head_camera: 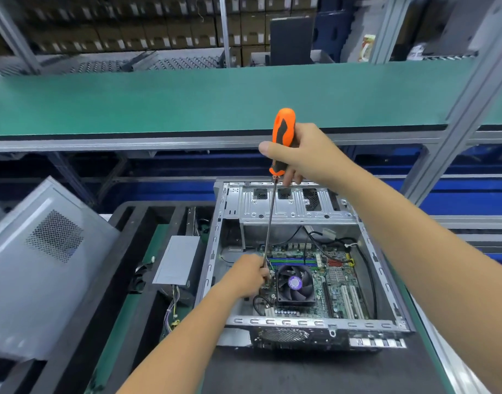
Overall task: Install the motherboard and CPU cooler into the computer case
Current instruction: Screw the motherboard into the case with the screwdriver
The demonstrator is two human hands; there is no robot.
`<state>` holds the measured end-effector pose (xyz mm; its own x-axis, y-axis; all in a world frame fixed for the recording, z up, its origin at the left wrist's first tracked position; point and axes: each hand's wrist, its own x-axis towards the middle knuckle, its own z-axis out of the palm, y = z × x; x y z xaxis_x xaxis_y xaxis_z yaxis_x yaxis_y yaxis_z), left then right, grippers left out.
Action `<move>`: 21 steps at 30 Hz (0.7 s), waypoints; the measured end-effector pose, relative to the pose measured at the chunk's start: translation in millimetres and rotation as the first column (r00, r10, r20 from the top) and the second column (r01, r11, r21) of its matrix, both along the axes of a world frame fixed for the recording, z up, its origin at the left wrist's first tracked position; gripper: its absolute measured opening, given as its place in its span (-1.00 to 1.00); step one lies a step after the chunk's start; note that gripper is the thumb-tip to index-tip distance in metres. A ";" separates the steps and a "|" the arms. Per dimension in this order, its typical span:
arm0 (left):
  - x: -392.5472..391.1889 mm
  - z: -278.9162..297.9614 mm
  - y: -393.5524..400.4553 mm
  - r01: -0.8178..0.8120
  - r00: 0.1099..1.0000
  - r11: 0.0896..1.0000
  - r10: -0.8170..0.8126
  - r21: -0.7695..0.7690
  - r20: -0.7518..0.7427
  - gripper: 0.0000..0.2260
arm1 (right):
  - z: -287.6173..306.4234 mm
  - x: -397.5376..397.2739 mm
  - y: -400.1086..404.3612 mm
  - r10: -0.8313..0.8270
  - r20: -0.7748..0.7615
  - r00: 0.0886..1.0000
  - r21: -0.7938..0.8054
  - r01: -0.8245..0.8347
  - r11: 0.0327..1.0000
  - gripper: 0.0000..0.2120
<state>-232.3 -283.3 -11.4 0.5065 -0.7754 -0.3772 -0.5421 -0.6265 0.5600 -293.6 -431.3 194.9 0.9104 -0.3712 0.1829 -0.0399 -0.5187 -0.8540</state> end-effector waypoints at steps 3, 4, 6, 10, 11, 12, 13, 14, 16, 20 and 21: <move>5.7 7.8 -4.1 -0.163 0.984 0.960 0.141 -0.229 -0.111 -0.79 | 14.5 1.2 -9.8 -0.102 0.131 0.986 -0.009 0.104 0.995 -0.74; 8.1 12.5 -4.9 -0.207 0.974 0.932 0.169 -0.296 -0.150 -0.76 | 20.5 1.6 -12.6 -0.140 0.194 0.971 -0.004 0.144 0.990 -0.74; 15.8 23.9 -5.7 -0.275 0.958 0.884 0.220 -0.377 -0.182 -0.71 | 33.9 3.1 -16.2 -0.207 0.309 0.928 0.013 0.213 0.977 -0.75; 42.1 49.7 2.6 -0.287 0.952 0.812 0.301 -0.509 -0.055 -0.66 | 57.6 9.3 -15.8 -0.244 0.430 0.869 0.074 0.235 0.969 -0.78; 49.2 54.5 7.3 -0.282 0.944 0.795 0.330 -0.538 -0.007 -0.65 | 61.0 12.0 -13.4 -0.242 0.450 0.860 0.092 0.225 0.970 -0.79; 55.6 58.1 12.8 -0.287 0.932 0.775 0.362 -0.563 0.025 -0.64 | 62.5 15.1 -9.9 -0.240 0.466 0.851 0.111 0.213 0.971 -0.78; 62.8 61.1 19.7 -0.308 0.916 0.752 0.400 -0.583 0.031 -0.63 | 63.3 20.0 -4.5 -0.234 0.477 0.847 0.128 0.196 0.972 -0.78; 67.5 63.1 24.8 -0.339 0.902 0.726 0.431 -0.599 0.011 -0.64 | 62.2 23.2 -0.2 -0.228 0.482 0.846 0.144 0.180 0.973 -0.79; 78.1 64.1 36.8 -0.417 0.869 0.672 0.493 -0.612 -0.051 -0.66 | 58.8 33.2 11.8 -0.200 0.474 0.858 0.164 0.137 0.977 -0.79; 97.1 53.9 69.4 -0.489 0.827 0.659 0.559 -0.572 -0.063 -0.65 | 50.3 60.1 38.5 -0.126 0.424 0.897 0.176 0.055 0.983 -0.78; 100.4 49.7 78.5 -0.509 0.819 0.654 0.569 -0.559 -0.080 -0.65 | 47.2 67.6 46.2 -0.105 0.411 0.906 0.174 0.035 0.984 -0.78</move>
